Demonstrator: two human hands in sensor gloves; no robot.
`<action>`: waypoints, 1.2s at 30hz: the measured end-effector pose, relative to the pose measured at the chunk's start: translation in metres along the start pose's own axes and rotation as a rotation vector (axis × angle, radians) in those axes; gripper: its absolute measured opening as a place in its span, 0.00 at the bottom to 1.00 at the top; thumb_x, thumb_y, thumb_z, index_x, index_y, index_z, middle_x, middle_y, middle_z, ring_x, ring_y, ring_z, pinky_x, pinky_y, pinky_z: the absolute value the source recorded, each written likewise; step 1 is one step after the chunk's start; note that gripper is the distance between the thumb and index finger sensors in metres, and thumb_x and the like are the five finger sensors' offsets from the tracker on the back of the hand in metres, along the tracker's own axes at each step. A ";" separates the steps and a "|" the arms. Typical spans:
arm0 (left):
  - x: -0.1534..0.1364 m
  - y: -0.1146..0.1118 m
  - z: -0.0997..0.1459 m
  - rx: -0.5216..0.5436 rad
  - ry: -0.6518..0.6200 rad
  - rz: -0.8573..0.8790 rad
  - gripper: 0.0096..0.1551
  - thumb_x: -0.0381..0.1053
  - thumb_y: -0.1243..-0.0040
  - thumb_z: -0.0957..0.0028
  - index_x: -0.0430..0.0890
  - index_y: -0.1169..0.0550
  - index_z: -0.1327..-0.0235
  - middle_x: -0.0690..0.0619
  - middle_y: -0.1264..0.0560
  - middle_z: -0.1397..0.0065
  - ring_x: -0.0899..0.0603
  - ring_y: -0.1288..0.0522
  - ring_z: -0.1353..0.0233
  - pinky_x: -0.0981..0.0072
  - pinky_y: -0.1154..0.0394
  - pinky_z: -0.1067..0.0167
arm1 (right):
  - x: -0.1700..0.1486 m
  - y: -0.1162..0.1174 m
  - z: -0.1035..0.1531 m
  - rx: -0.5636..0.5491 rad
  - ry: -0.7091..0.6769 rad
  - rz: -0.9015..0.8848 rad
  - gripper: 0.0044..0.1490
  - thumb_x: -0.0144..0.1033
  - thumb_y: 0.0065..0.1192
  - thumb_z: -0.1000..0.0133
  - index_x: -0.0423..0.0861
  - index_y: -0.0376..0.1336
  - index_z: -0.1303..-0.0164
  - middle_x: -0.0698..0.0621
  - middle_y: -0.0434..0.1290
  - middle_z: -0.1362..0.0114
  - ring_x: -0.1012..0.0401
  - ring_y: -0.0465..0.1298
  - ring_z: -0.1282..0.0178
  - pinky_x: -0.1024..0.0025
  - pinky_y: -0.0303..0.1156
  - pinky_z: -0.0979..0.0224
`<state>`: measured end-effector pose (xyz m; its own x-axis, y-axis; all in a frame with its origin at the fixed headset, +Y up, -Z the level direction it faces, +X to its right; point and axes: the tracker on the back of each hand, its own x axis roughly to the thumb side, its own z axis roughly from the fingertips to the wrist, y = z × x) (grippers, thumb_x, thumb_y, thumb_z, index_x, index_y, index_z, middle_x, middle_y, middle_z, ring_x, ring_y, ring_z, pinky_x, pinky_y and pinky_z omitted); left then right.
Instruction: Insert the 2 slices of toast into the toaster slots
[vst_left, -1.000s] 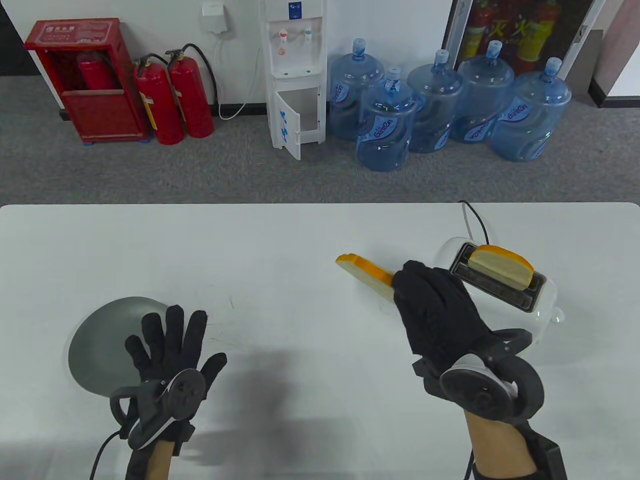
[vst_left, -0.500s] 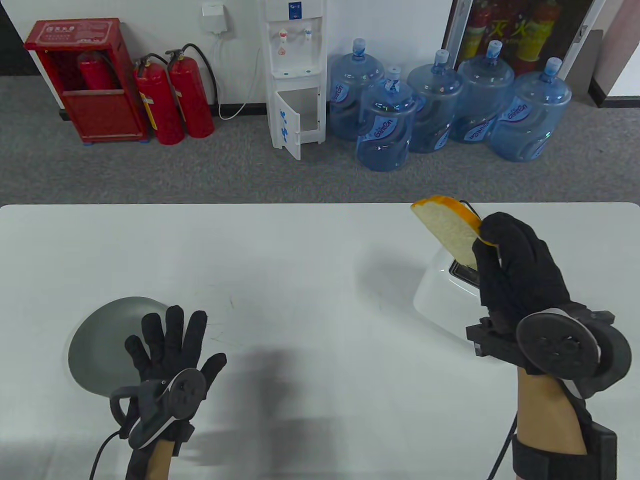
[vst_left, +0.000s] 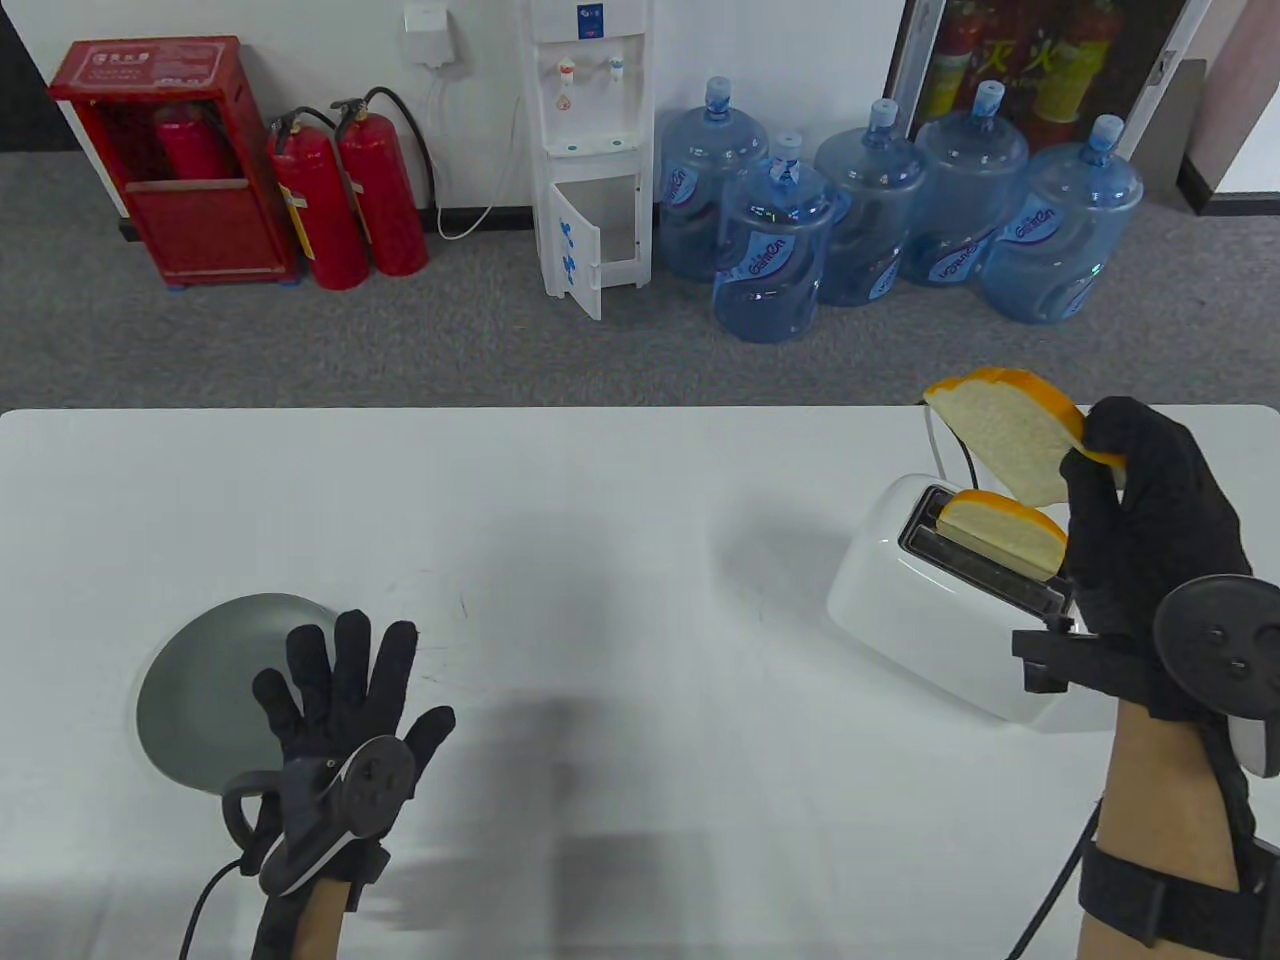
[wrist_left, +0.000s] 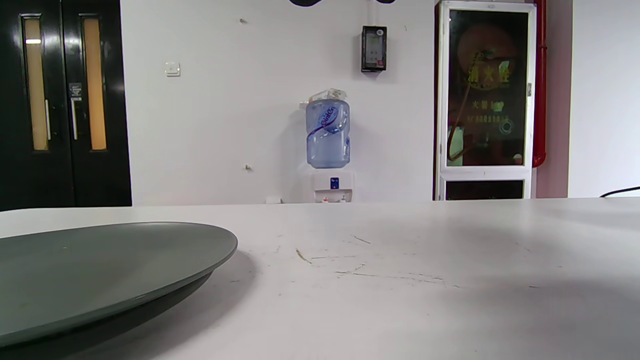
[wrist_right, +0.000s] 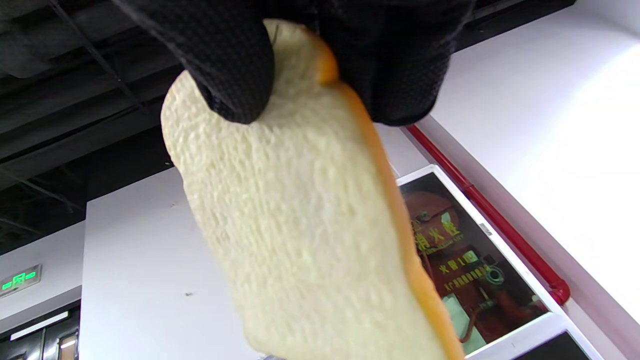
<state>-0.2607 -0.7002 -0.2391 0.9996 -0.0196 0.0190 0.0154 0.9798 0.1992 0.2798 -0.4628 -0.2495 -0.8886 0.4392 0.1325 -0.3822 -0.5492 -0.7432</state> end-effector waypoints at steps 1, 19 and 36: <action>0.000 0.000 0.000 0.000 -0.001 -0.002 0.47 0.76 0.62 0.43 0.62 0.52 0.11 0.47 0.57 0.08 0.28 0.62 0.13 0.31 0.61 0.25 | -0.003 0.000 0.000 0.003 0.006 0.001 0.30 0.38 0.67 0.32 0.68 0.57 0.23 0.62 0.71 0.21 0.60 0.83 0.26 0.50 0.74 0.16; 0.002 -0.001 -0.001 -0.017 0.000 -0.020 0.47 0.76 0.62 0.43 0.62 0.52 0.11 0.47 0.57 0.08 0.28 0.62 0.13 0.31 0.61 0.25 | -0.042 0.017 0.003 0.101 0.021 0.052 0.30 0.35 0.66 0.35 0.65 0.60 0.25 0.61 0.73 0.22 0.57 0.83 0.26 0.46 0.75 0.19; 0.003 -0.002 -0.001 -0.022 0.001 -0.030 0.47 0.76 0.62 0.43 0.62 0.52 0.11 0.47 0.57 0.08 0.28 0.62 0.13 0.31 0.61 0.25 | -0.069 0.044 0.016 0.196 0.056 0.055 0.30 0.33 0.67 0.36 0.64 0.61 0.26 0.61 0.73 0.23 0.56 0.83 0.26 0.45 0.74 0.19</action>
<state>-0.2577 -0.7016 -0.2405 0.9987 -0.0484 0.0126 0.0454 0.9829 0.1783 0.3202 -0.5286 -0.2809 -0.8960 0.4407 0.0548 -0.3806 -0.6985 -0.6061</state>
